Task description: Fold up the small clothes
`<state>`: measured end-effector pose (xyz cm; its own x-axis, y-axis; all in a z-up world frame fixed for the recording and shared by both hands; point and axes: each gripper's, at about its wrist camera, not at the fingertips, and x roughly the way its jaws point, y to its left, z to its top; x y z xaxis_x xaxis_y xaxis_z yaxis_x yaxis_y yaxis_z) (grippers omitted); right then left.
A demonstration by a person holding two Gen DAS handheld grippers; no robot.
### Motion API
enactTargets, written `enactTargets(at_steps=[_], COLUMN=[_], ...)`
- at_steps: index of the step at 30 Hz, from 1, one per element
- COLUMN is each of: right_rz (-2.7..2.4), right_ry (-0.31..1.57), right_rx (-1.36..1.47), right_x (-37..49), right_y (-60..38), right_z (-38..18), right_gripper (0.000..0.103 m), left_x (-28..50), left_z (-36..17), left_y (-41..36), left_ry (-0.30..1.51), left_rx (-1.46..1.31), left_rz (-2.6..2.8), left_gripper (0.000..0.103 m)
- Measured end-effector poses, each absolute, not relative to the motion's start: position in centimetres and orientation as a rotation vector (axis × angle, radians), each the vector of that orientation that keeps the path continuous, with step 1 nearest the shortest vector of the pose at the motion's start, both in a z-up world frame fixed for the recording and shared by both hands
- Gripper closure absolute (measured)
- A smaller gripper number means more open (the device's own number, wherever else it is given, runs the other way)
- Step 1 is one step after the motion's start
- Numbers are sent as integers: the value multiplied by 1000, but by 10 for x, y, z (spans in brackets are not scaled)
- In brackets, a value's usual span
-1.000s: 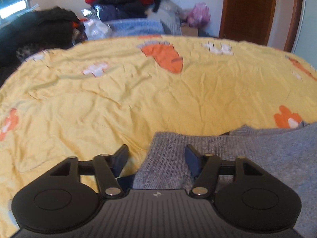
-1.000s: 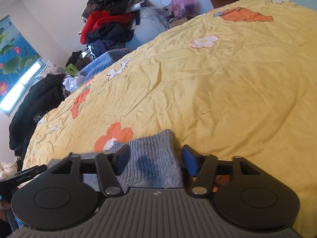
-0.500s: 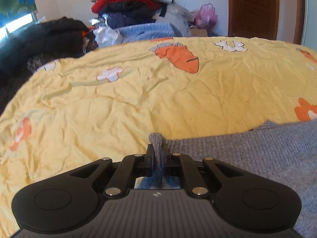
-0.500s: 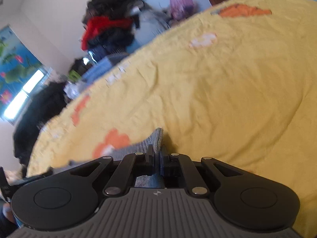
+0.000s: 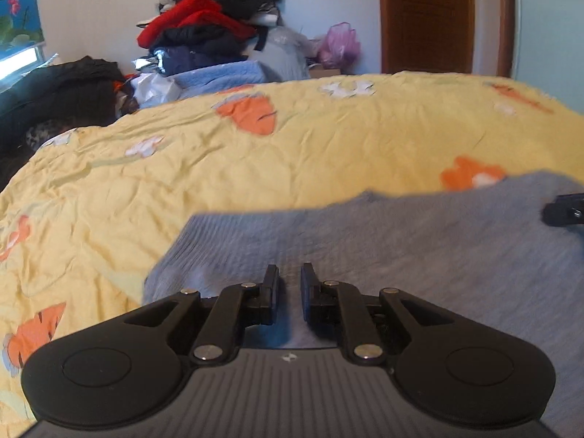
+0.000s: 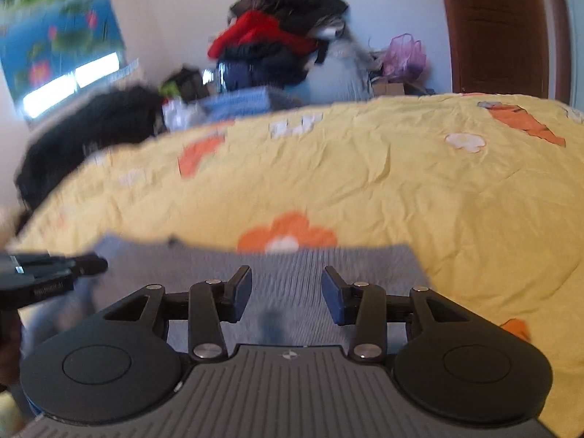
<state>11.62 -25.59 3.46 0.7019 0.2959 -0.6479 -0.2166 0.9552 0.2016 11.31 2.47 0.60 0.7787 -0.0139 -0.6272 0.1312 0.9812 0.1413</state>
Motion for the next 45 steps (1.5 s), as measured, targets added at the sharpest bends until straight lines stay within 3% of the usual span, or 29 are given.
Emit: enactTargets(at_steps=[7, 9, 11, 13, 14, 17, 19, 28, 30, 32, 45], right_rz=[251, 198, 246, 262, 260, 214, 244, 264, 270, 257, 247], right_ry=[699, 701, 633, 590, 595, 694, 664, 659, 694, 741, 725], right_rx=[122, 114, 131, 140, 138, 131, 167, 145, 104, 78, 69], right_x=[105, 93, 66, 41, 33, 31, 27, -16, -25, -26, -66], right_y=[-267, -263, -263, -264, -266, -276, -290, -268, -259, -256, -254], right_z=[26, 39, 54, 61, 59, 36, 22, 57, 49, 30, 29], right_gripper=[55, 48, 48, 36, 35, 36, 35, 34, 32, 31, 25], left_x=[107, 94, 68, 49, 43, 31, 35, -18, -28, -41, -71], left_z=[7, 18, 31, 31, 24, 6, 5, 27, 10, 2, 11], left_y=[31, 30, 33, 33, 31, 40, 45, 37, 41, 44, 46], left_ry=[649, 662, 647, 657, 675, 644, 638, 673, 743, 679, 713], left_rx=[240, 209, 121, 78, 86, 96, 81, 1, -27, -7, 49], left_rz=[-16, -3, -66, -118, -132, -134, -143, -143, -138, -134, -125], left_gripper=[90, 90, 89, 88, 88, 86, 84, 81, 82, 82, 81])
